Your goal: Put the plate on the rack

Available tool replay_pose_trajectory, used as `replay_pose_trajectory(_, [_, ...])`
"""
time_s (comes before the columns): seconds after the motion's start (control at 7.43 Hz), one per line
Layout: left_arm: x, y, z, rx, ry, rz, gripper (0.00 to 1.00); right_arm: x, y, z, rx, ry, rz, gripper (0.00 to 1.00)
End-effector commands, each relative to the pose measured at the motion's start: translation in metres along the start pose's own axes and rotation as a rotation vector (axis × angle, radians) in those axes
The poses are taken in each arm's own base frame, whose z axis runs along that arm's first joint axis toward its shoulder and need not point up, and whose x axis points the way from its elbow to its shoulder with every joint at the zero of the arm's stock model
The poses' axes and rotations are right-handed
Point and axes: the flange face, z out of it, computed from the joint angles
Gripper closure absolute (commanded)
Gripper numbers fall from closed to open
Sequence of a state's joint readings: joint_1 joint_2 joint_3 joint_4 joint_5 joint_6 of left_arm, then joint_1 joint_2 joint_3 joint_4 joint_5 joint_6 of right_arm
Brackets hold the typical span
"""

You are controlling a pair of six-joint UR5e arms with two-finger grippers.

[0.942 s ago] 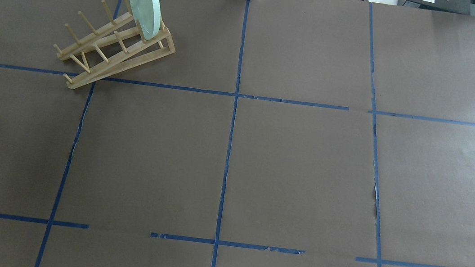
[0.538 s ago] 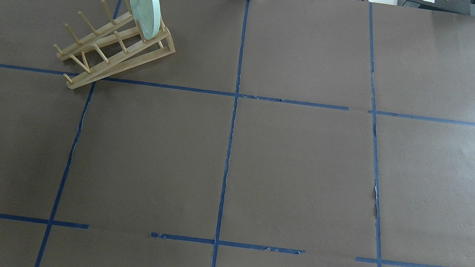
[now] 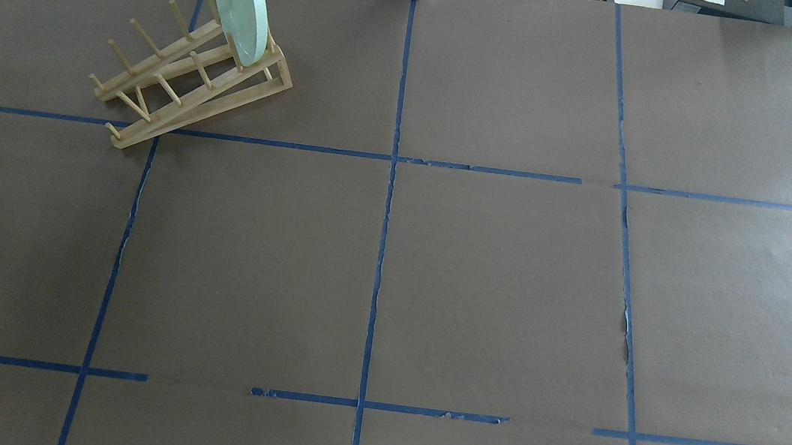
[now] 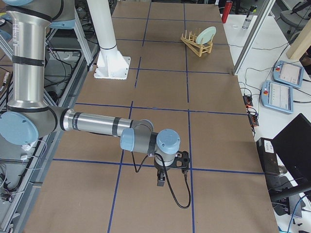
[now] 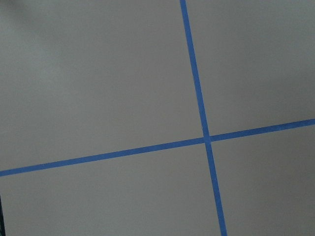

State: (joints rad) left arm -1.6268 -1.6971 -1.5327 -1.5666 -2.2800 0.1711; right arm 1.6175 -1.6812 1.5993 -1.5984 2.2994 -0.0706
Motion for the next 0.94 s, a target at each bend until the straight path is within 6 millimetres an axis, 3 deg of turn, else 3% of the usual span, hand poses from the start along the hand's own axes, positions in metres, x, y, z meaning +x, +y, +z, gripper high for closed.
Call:
replay_pose_trajectory(0.0, [0.0,0.0039,0.0024,0.0,-0.002,-0.001,0.0,0.0001,0.0,0.0005,-0.001,0.0,0.0,0.0])
replay_pose_trajectory(0.81, [0.0041,0.003,-0.0027,0.011,0.004,0.006,0.0,0.0006,0.0002,0.0001,0.0,0.0,0.001,0.0])
